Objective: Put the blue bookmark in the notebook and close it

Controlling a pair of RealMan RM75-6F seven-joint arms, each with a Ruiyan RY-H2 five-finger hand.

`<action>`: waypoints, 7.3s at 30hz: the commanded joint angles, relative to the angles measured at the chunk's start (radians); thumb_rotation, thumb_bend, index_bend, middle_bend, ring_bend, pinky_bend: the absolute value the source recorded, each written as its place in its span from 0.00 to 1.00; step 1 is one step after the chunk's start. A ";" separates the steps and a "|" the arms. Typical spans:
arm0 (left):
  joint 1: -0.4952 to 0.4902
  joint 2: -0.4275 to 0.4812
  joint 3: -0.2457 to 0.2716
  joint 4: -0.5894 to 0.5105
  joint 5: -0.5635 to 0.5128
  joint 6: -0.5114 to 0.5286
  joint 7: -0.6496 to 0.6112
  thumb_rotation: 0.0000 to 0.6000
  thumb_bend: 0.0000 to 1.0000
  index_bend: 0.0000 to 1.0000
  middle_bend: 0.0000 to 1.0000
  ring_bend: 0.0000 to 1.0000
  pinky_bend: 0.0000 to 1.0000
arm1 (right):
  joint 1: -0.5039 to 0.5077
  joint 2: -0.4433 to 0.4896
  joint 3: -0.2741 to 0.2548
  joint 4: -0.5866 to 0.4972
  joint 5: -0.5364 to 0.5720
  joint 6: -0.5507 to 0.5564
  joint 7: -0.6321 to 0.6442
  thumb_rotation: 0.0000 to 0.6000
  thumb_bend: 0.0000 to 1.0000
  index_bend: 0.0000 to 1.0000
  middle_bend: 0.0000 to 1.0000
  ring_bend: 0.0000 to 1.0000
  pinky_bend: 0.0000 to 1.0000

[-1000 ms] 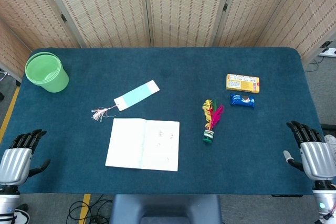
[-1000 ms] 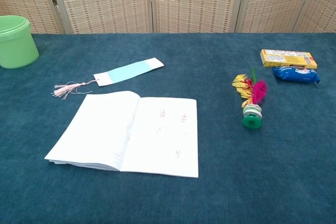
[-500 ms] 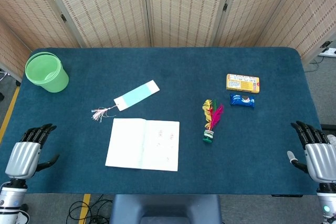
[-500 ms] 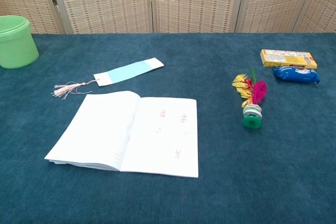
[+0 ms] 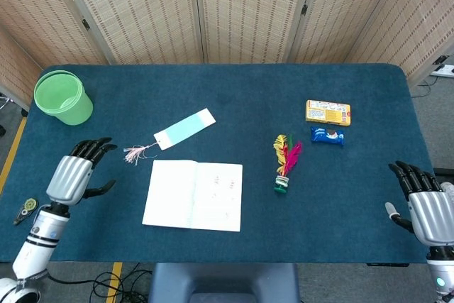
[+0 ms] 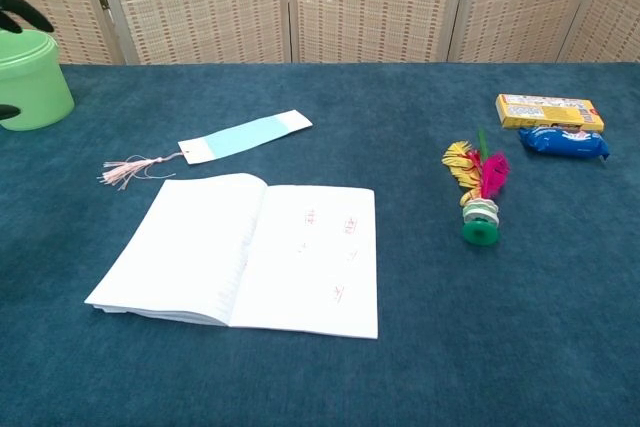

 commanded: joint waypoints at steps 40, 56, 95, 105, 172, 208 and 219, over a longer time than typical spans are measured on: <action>-0.563 -0.439 -0.106 0.552 -0.842 -0.507 0.476 1.00 0.47 0.22 0.23 0.20 0.20 | -0.001 0.023 -0.005 -0.037 0.033 -0.035 -0.042 1.00 0.22 0.14 0.13 0.16 0.22; -0.661 -0.511 -0.086 0.695 -0.979 -0.614 0.464 0.71 0.72 0.20 0.23 0.14 0.19 | 0.019 0.024 0.002 -0.057 0.055 -0.068 -0.077 1.00 0.22 0.14 0.13 0.17 0.22; -0.791 -0.706 -0.051 1.087 -1.164 -0.776 0.549 0.50 0.72 0.20 0.22 0.11 0.17 | 0.007 0.034 0.001 -0.074 0.090 -0.060 -0.096 1.00 0.22 0.14 0.13 0.17 0.22; -0.794 -0.691 -0.040 1.018 -1.084 -0.779 0.524 0.49 0.72 0.22 0.22 0.11 0.17 | 0.005 0.033 0.001 -0.070 0.095 -0.061 -0.092 1.00 0.22 0.14 0.13 0.17 0.22; -0.687 -0.593 0.024 0.742 -0.592 -0.596 0.410 1.00 0.23 0.15 0.19 0.10 0.16 | -0.022 0.027 -0.011 -0.046 0.071 -0.033 -0.045 1.00 0.21 0.14 0.13 0.17 0.22; -0.756 -0.316 0.176 0.269 -0.838 -0.647 0.480 0.45 0.23 0.24 0.23 0.11 0.16 | -0.034 0.021 -0.016 -0.030 0.057 -0.022 -0.027 1.00 0.21 0.14 0.13 0.17 0.22; -0.766 -0.294 0.217 0.196 -0.778 -0.636 0.455 0.45 0.23 0.24 0.24 0.11 0.16 | -0.035 0.021 -0.015 -0.032 0.059 -0.022 -0.029 1.00 0.21 0.14 0.13 0.17 0.22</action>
